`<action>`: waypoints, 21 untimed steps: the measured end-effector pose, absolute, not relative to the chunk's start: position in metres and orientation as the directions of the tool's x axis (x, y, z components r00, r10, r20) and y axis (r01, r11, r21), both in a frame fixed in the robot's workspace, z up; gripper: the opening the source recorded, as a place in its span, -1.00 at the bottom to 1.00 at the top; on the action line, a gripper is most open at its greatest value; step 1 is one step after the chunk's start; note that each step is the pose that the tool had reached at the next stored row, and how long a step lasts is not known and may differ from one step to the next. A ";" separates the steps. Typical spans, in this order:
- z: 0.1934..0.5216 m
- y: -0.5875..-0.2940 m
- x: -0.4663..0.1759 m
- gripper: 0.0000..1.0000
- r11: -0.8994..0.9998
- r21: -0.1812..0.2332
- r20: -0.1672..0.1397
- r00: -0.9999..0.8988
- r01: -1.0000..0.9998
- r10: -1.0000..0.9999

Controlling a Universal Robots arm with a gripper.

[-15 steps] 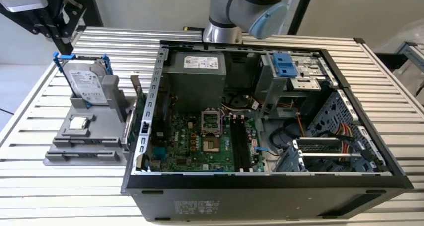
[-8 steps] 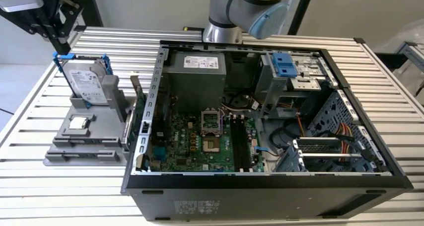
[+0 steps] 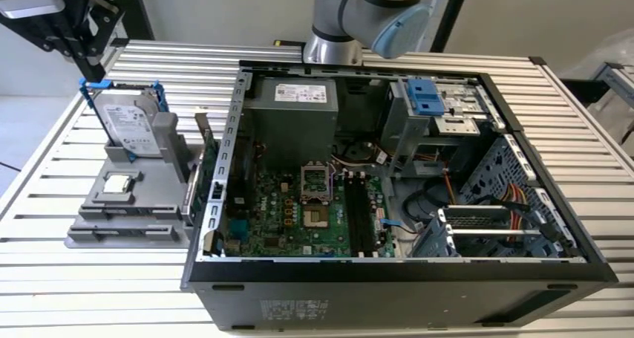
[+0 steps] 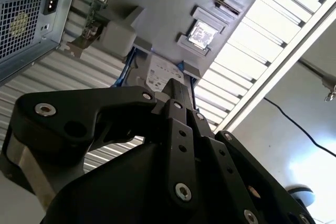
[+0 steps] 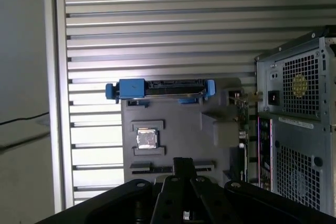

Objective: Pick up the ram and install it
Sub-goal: 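Reach for the ram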

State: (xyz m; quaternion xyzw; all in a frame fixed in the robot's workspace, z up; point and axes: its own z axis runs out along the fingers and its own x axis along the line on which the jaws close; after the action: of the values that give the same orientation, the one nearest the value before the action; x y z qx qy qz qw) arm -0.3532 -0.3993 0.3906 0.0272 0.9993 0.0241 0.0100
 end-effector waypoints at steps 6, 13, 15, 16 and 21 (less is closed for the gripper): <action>0.390 -0.405 -0.352 -1.00 0.997 0.049 -0.018 -0.998 0.054 0.055; 0.390 -0.412 -0.352 -1.00 0.997 0.049 -0.016 -0.998 0.054 0.054; 0.390 -0.414 -0.352 -1.00 0.997 0.049 -0.015 -0.998 0.054 0.054; 0.390 -0.415 -0.352 -1.00 0.997 0.048 -0.015 -0.998 0.054 0.055; 0.390 -0.418 -0.352 -1.00 0.997 0.048 -0.014 -0.998 0.054 0.054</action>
State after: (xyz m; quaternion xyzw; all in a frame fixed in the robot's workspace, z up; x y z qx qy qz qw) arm -0.3520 -0.4177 0.3898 0.0271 0.9993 0.0240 0.0078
